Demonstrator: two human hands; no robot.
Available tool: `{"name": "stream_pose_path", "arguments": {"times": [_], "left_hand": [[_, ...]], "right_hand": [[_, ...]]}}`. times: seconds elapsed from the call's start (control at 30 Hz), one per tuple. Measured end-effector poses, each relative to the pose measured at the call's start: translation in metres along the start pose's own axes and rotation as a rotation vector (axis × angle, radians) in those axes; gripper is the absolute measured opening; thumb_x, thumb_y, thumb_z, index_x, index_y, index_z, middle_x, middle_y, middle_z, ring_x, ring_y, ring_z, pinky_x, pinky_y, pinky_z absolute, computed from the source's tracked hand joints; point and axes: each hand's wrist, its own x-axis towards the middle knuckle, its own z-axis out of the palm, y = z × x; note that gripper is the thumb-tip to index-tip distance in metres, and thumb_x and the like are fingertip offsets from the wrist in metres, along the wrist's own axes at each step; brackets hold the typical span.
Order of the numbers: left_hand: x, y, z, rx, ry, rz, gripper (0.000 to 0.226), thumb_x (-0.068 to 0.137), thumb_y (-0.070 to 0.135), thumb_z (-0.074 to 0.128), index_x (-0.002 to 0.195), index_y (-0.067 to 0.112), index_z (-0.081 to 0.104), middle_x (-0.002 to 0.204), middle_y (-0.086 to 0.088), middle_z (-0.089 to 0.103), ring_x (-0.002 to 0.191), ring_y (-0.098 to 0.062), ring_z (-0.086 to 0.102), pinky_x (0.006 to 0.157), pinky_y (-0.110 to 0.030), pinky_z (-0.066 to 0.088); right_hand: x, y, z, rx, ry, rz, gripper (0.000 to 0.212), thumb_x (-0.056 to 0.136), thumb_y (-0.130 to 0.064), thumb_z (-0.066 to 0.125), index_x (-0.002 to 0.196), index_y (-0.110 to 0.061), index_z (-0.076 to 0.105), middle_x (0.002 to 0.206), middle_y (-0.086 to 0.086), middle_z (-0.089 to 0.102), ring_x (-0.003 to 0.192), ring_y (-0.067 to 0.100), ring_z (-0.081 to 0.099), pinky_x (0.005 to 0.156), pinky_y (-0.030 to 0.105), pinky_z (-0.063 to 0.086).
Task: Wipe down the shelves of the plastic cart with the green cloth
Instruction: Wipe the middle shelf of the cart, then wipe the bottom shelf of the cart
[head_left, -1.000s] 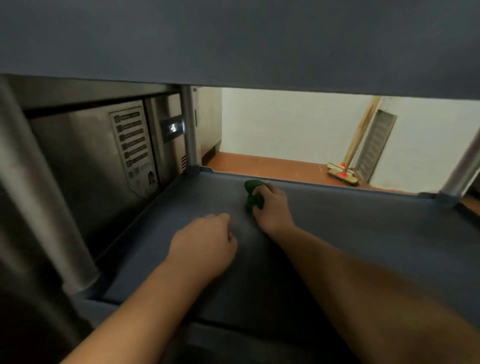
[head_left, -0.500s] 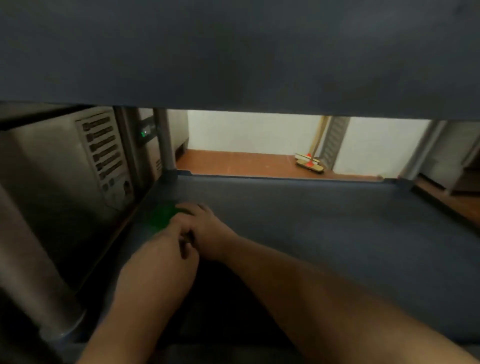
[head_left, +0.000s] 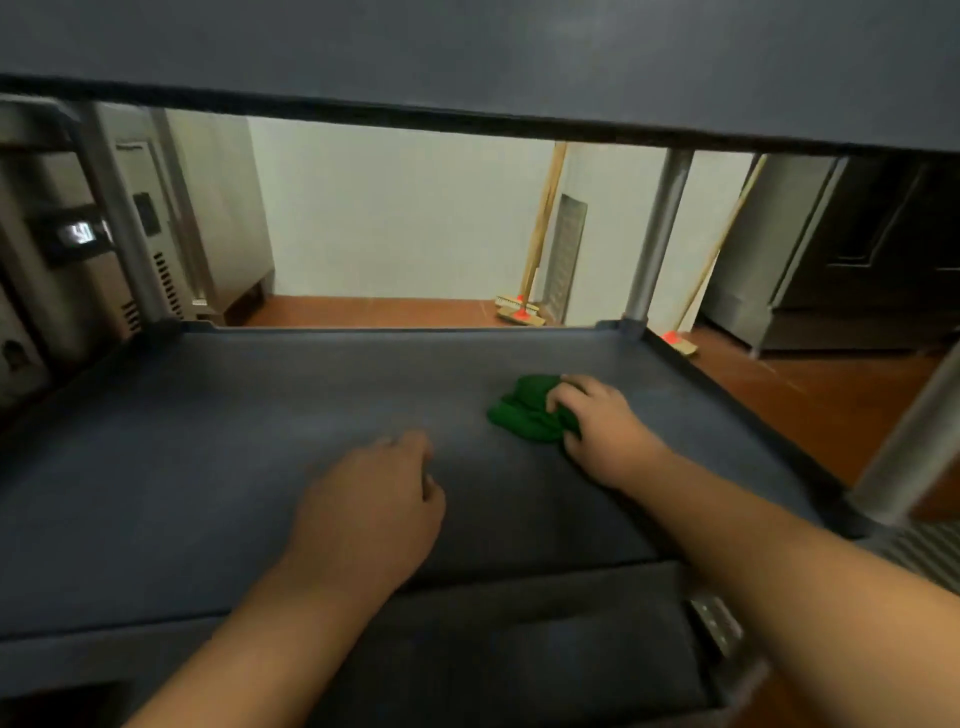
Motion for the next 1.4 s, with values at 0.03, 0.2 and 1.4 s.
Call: {"name": "stream_pose_path", "arguments": {"times": [0.03,0.2,1.4], "left_hand": [[-0.004,0.014,0.002,0.023,-0.014,-0.002,0.025,0.088,0.032,0.047,0.110,0.026,0.056,0.109,0.002,0.066,0.103,-0.022,0.062,0.084,-0.039,0.053],[-0.017,0.066,0.001,0.021,-0.099,-0.057,0.033,0.091,0.035,0.043,0.123,0.034,0.051,0.125,0.008,0.059,0.115,-0.018,0.056,0.088,-0.034,0.049],[-0.168,-0.050,0.063,0.025,-0.101,0.120,0.041,0.085,0.025,0.054,0.125,0.032,0.052,0.121,0.004,0.060,0.112,-0.020,0.056,0.083,-0.036,0.052]], "right_hand": [[-0.008,0.020,-0.008,0.000,0.008,0.054,0.036,0.083,-0.009,0.060,0.114,-0.027,0.052,0.148,0.009,0.038,0.130,0.041,0.038,0.108,0.044,0.033],[-0.039,0.090,-0.044,-0.055,0.013,0.328,0.039,0.086,-0.005,0.055,0.117,-0.028,0.049,0.148,0.008,0.034,0.127,0.042,0.036,0.104,0.048,0.037],[-0.281,-0.112,0.042,0.712,0.273,-0.039,0.043,0.080,0.004,0.068,0.108,-0.027,0.056,0.142,-0.008,0.046,0.137,0.000,0.039,0.112,0.021,0.033]]}}
